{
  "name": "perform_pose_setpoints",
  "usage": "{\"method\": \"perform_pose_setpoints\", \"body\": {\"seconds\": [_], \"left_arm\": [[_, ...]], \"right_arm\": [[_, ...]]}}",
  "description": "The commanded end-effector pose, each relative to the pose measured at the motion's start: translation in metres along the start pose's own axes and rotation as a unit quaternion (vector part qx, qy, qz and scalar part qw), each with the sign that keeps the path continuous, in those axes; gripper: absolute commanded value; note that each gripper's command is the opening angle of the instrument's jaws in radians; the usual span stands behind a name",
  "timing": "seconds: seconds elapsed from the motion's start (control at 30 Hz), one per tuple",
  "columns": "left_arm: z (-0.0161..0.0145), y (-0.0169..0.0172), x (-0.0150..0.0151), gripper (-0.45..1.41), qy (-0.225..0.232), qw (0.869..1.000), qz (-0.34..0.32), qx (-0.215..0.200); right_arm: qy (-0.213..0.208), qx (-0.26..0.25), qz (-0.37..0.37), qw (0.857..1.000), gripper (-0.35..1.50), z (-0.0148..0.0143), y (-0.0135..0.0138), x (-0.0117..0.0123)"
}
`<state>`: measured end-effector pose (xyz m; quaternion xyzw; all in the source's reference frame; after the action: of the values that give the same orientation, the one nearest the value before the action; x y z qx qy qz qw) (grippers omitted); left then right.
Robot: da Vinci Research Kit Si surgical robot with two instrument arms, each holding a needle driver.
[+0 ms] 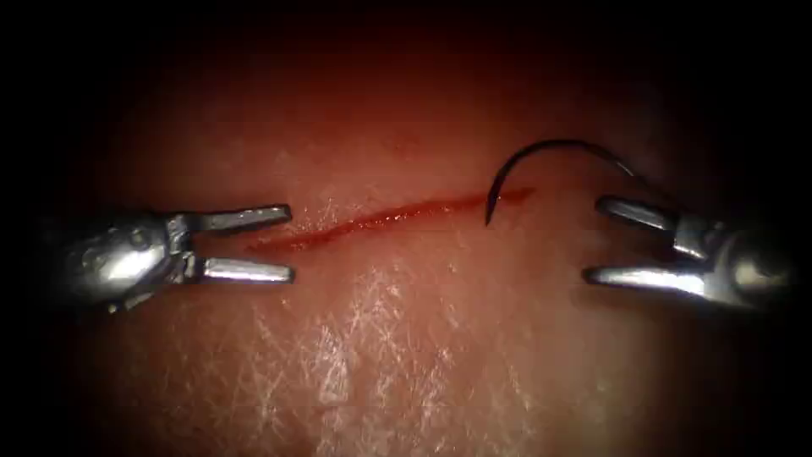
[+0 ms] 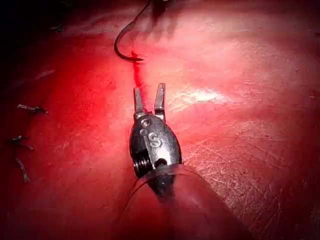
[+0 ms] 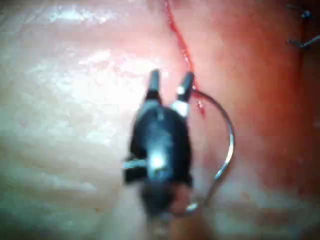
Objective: Wound Closure
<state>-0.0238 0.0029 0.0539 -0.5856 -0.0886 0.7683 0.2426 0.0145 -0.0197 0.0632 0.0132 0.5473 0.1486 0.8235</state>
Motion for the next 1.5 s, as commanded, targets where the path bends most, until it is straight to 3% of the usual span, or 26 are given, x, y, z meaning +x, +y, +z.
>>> {"method": "perform_pose_setpoints", "body": {"seconds": [0.03, 0.13, 0.23, 0.43, 0.73, 0.87, 1.0, 1.1, 1.37, 1.5], "left_arm": [[0.0006, 0.0001, -0.0006, 0.36, 0.000, 1.000, -0.001, -0.001], [0.0006, 0.0001, -0.0006, 0.39, 0.000, 1.000, -0.001, 0.000], [0.0007, 0.0000, -0.0006, 0.43, 0.000, 1.000, -0.004, 0.000], [0.0006, -0.0002, -0.0007, 0.48, 0.000, 1.000, -0.004, 0.000], [0.0015, -0.0003, 0.0001, 0.48, -0.004, 1.000, -0.008, 0.019], [0.0042, 0.0005, 0.0014, 0.63, -0.029, 0.998, -0.011, 0.056], [0.0060, 0.0013, 0.0020, 0.63, -0.050, 0.996, -0.015, 0.079], [0.0092, 0.0022, 0.0032, 0.63, -0.070, 0.992, -0.023, 0.106], [0.0149, 0.0017, 0.0043, 0.66, -0.113, 0.983, -0.052, 0.135], [0.0173, 0.0010, 0.0038, 0.81, -0.152, 0.973, -0.090, 0.147]], "right_arm": [[0.001, 0.001, 0.001, 1.000, 0.27, 0.0008, -0.0005, -0.0004], [0.000, 0.000, -0.002, 1.000, 0.31, 0.0010, -0.0005, -0.0003], [0.002, 0.001, -0.005, 1.000, 0.46, 0.0010, -0.0006, -0.0004], [0.002, 0.003, -0.013, 1.000, 0.46, -0.0001, -0.0008, -0.0020], [0.003, 0.004, -0.014, 1.000, 0.44, -0.0007, -0.0017, -0.0020], [-0.005, 0.003, -0.016, 1.000, 0.44, -0.0009, -0.0024, -0.0020], [-0.019, 0.003, -0.017, 1.000, 0.44, -0.0009, -0.0029, -0.0020], [-0.032, 0.005, -0.019, 0.999, 0.43, -0.0009, -0.0033, -0.0022], [-0.041, 0.004, -0.022, 0.999, 0.43, -0.0011, -0.0037, -0.0026], [-0.044, 0.003, -0.023, 0.999, 0.43, -0.0010, -0.0038, -0.0028]]}}
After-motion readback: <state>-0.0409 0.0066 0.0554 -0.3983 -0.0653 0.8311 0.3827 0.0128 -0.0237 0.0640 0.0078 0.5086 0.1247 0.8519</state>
